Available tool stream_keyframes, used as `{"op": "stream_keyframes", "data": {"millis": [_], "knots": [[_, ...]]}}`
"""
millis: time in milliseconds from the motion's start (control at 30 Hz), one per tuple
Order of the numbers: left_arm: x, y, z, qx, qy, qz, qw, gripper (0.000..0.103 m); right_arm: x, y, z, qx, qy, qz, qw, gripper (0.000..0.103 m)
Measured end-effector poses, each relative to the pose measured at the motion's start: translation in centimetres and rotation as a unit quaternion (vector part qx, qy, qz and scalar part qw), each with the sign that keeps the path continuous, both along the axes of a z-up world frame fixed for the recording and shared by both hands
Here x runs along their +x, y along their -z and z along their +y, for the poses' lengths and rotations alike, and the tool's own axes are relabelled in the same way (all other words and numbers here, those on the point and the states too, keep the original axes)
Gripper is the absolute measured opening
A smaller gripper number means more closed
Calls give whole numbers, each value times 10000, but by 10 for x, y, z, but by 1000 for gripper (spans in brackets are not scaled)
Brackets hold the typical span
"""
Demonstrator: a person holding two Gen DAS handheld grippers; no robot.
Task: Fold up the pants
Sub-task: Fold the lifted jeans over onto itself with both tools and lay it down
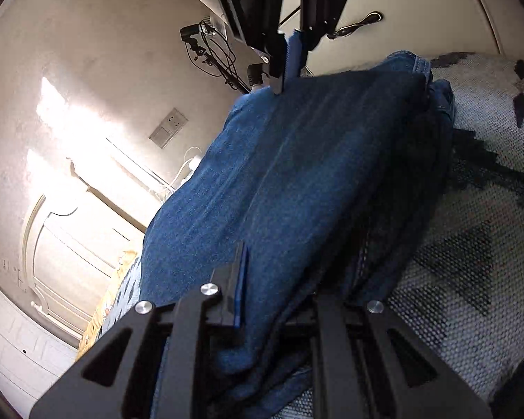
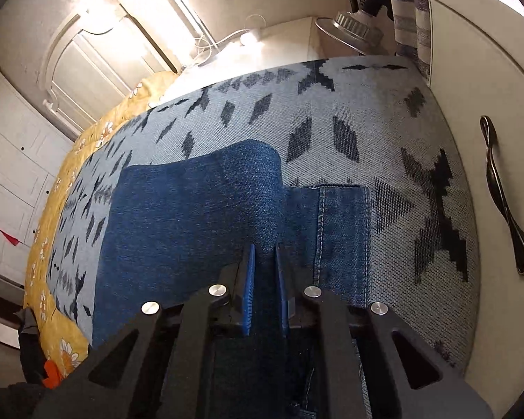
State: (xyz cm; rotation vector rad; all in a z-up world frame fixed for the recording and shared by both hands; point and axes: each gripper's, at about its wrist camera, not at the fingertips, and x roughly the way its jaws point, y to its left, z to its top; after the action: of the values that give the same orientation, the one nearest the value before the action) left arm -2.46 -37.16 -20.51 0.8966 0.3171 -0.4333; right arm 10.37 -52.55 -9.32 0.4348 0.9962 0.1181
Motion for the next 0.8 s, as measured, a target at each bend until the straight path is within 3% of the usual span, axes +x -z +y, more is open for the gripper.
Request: {"op": "stream_keyframes", "data": {"millis": [133, 300, 433, 533, 567, 633, 667, 733, 800], "knots": [[3, 1, 4, -6, 28, -6, 10000, 13, 5, 2, -13, -165, 331, 242, 9990, 14], [8, 1, 13, -79, 6, 15, 10000, 13, 6, 17, -20, 121, 390, 602, 9973, 21], [8, 0, 14, -107, 6, 18, 9999, 13, 5, 19, -20, 247, 418, 656, 9967, 23], [6, 0, 14, -113, 4, 36, 9999, 13, 0, 14, -28, 686, 547, 488, 9950, 23], [6, 0, 14, -115, 2, 31, 9999, 14, -1, 15, -27, 789, 543, 486, 9942, 26], [6, 0, 15, -140, -15, 34, 9999, 13, 1, 20, -20, 779, 492, 572, 9941, 64], [6, 0, 15, -151, -20, 38, 9999, 13, 1, 21, -17, 741, 468, 511, 9948, 88], [7, -1, 16, -168, -14, 58, 9998, 13, 3, 24, -15, 750, 480, 481, 9949, 87], [8, -2, 16, -182, -3, 79, 9998, 13, 4, 29, -14, 764, 460, 540, 9946, 80]]}}
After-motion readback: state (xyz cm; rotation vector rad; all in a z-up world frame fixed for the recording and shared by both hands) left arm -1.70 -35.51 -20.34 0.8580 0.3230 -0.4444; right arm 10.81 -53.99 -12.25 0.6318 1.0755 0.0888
